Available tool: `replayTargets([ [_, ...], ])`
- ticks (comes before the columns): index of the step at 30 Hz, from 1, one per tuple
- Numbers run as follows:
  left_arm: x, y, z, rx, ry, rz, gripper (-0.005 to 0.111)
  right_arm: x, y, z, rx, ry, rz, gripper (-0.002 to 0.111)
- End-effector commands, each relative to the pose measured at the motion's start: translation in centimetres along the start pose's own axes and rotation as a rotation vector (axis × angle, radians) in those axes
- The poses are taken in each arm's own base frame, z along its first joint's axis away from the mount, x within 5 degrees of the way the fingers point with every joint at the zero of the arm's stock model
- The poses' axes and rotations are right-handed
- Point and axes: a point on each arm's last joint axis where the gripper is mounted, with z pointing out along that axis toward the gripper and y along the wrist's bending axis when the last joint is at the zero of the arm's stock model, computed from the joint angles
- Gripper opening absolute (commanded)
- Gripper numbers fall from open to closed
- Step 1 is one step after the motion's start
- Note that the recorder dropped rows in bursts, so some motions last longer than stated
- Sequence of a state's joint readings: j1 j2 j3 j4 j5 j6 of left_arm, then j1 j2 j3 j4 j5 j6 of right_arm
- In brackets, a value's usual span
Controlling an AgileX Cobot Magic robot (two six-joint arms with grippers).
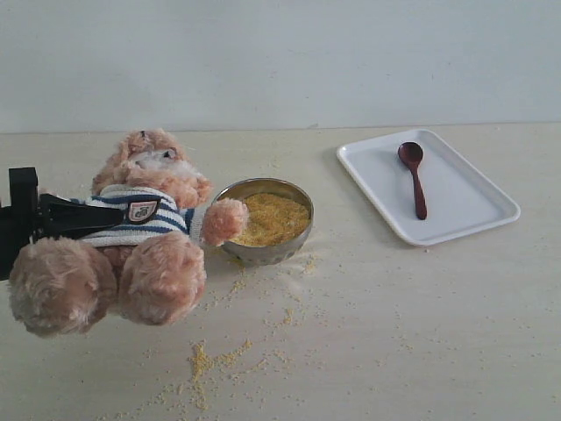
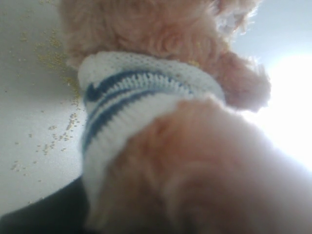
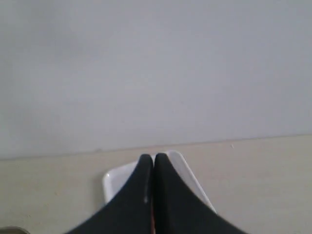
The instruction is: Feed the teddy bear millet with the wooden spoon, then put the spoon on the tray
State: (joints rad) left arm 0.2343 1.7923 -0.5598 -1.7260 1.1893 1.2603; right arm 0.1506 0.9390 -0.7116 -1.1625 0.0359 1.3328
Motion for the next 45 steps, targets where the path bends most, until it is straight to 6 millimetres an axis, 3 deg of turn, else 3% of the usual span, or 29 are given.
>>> replayTargets([
  [1, -0.2, -0.4, 0.0, 0.036, -0.010, 0.004, 0.005, -1.9, -0.1, -3.6, 0.014, -0.126, 0.011, 0.000],
  [3, -0.2, -0.4, 0.0, 0.036, -0.010, 0.004, 0.005, -3.3, -0.9, -7.5, 0.092, -0.241, 0.016, 0.000],
  [8, -0.2, -0.4, 0.0, 0.036, -0.010, 0.017, 0.005, -4.7, -1.0, -13.5, 0.093, -0.444, -0.058, 0.000],
  [12, -0.2, -0.4, 0.0, 0.036, -0.010, 0.029, 0.005, -4.3, -1.3, -15.8, 0.123, -0.502, -0.108, 0.000],
  [13, -0.2, -0.4, 0.0, 0.036, -0.010, 0.029, 0.005, -3.7, -1.4, -15.6, 0.113, -0.487, -0.094, 0.000],
  [17, -0.2, -0.4, 0.0, 0.036, -0.011, 0.039, 0.005, 1.9, -1.5, -12.3, 0.041, -0.310, -0.035, 0.000],
  [18, -0.2, -0.4, 0.0, 0.036, -0.011, 0.039, 0.005, 5.6, -1.6, -10.9, -0.005, -0.207, -0.020, 0.000],
  [20, -0.2, -0.4, 0.0, 0.036, -0.011, 0.041, 0.005, 9.3, -1.9, -10.0, -0.021, -0.102, 0.028, 0.000],
  [23, -0.2, -0.4, 0.0, 0.036, -0.011, 0.041, 0.005, 12.4, -2.4, -9.6, -0.006, -0.012, 0.041, 0.000],
  [28, -0.2, -0.4, 0.0, 0.036, -0.011, 0.041, 0.005, 14.5, -2.8, -9.5, 0.008, 0.049, 0.039, 0.000],
  [41, -0.7, -0.6, 0.0, 0.041, -0.016, 0.072, 0.005, 17.2, -3.8, -9.6, 0.086, 0.143, 0.003, 0.000],
  [45, -0.7, -0.6, 0.0, 0.041, -0.016, 0.072, 0.005, 17.6, -3.8, -9.6, 0.086, 0.155, 0.062, 0.000],
])
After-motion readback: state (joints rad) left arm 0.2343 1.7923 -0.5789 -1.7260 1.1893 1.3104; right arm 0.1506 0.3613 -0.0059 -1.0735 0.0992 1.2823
